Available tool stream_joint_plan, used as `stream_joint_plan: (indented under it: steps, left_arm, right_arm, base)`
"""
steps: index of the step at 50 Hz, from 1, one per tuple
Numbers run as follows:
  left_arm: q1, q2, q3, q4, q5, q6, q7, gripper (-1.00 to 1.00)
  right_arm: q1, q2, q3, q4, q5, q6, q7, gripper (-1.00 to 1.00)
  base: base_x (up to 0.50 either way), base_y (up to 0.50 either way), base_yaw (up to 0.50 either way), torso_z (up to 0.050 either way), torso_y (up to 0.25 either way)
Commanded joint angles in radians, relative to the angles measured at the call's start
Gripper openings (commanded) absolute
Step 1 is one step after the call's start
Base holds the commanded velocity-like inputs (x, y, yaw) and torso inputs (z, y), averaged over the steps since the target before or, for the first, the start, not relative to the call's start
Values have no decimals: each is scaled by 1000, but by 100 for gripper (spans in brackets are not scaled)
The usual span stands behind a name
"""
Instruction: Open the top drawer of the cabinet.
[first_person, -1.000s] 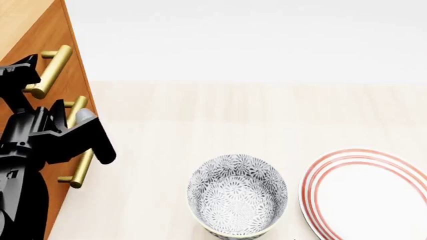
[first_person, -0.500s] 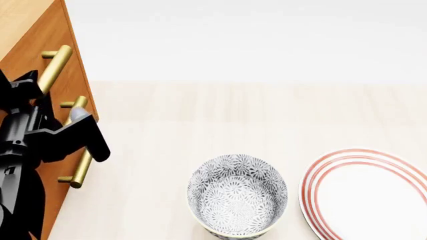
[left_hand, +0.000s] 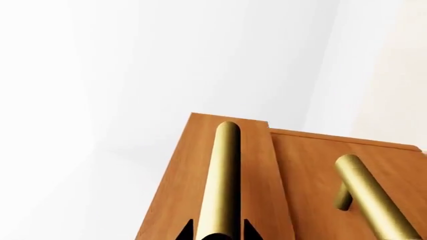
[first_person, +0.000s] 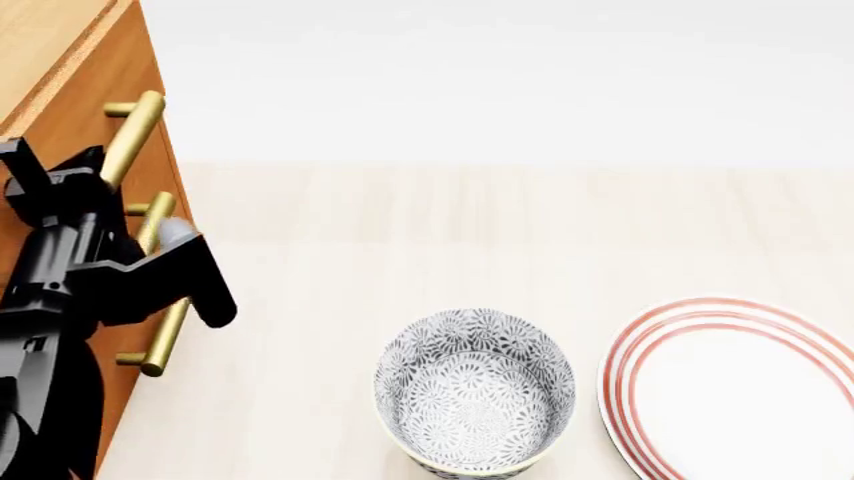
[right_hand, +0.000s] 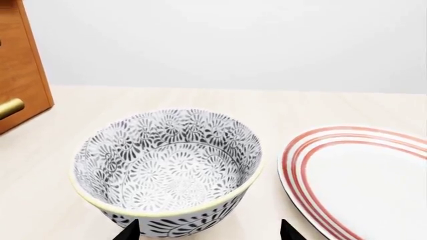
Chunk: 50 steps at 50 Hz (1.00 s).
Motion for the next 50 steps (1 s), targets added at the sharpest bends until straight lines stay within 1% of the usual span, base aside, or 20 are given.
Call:
stream_joint_plan:
  steps: [1,17,27,38,46,47,50]
  left_arm:
    - [-11,42,39,21,-11,28,17,-100]
    - [-20,104,103,42,10,56,39,-100]
    - [-17,150,165,77,43,61,64,-100]
    - [-12,179,192,129,54,57,87,-100]
    - [-9,182,190,124,52,56,74,-100]
    - [-7,185,180,117,44,46,77,100]
    - [-12,180,176,108,46,47,64,100]
  right_arm:
    - [4,2,-2,6,7,-5,1,100]
    - [6,5,-8,18,19,-13,-4,100]
    - [5,8,-14,21,26,-17,-8,100]
    - [5,13,-21,17,29,-16,-9,100]
    - [8,13,-25,25,31,-20,-9,100]
    - [6,14,-25,22,32,-17,-9,100]
    - [7,15,-27,19,33,-13,-7,100]
  base:
    - [11,0,-3,0,0]
    - [1,0,-3,0,0]
    - [0,0,-2,0,0]
    - [-6,0,0,0,2]
    - [-7,0,0,0,3]
    - [0,0,0,0,0]
    - [0,0,0,0,0]
